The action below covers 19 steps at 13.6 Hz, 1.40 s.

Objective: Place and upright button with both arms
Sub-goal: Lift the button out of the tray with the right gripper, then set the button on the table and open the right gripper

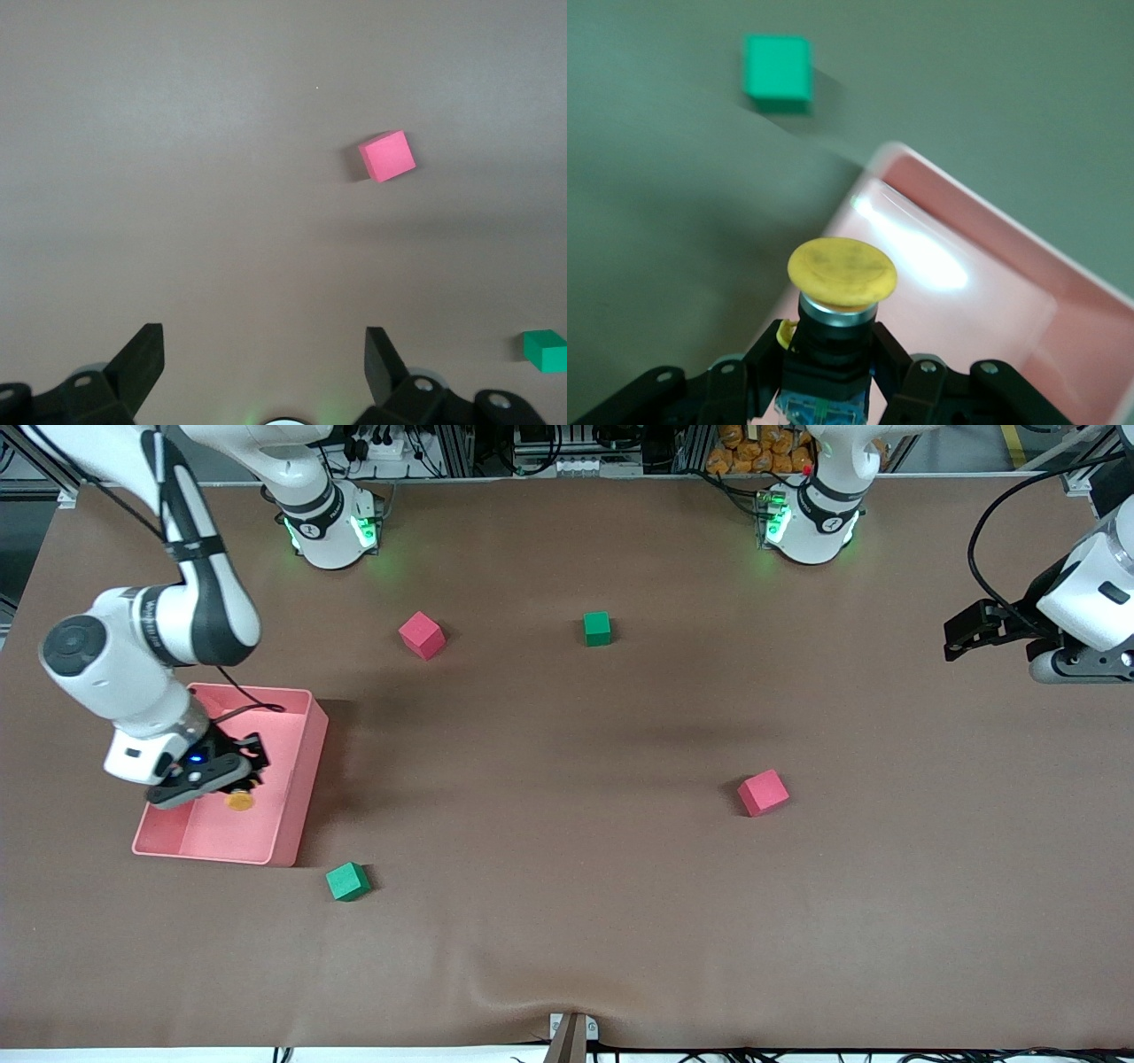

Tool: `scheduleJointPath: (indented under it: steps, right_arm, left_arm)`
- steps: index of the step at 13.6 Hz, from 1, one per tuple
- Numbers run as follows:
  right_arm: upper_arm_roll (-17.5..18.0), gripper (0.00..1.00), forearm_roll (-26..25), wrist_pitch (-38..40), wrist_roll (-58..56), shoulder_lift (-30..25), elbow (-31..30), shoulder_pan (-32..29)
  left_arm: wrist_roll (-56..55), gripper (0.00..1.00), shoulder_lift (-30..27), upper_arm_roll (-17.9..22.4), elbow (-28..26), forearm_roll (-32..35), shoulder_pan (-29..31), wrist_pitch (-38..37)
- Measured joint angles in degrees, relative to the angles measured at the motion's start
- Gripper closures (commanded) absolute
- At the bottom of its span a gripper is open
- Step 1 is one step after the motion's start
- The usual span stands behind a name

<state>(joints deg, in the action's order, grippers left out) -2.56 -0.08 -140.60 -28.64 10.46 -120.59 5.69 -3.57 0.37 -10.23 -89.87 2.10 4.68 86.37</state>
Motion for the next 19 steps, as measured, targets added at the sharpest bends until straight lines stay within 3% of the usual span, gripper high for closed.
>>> scheduleJointPath:
  steps: [3, 8, 13, 19]
  right_arm:
    - [0.2, 1.0, 1.0, 3.4, 3.2, 1.1, 3.1, 7.8]
    - [0.5, 1.0, 1.4, 4.2, 25.5, 6.0, 7.5, 25.1]
    - [0.4, 1.0, 4.2, 4.0, 48.1, 20.0, 23.7, 38.5]
    - [0.3, 1.0, 7.9, 3.3, 64.0, 39.4, 44.8, 45.3]
  left_arm:
    - [0.0, 0.0, 0.0, 0.0, 0.0, 0.0, 0.1, 0.1]
    - [0.0, 0.0, 0.0, 0.1, 0.0, 0.0, 0.1, 0.3]
    - [0.0, 0.0, 0.0, 0.2, 0.0, 0.1, 0.2, 0.5]
    - [0.0, 0.0, 0.0, 0.4, -0.1, 0.1, 0.2, 1.0]
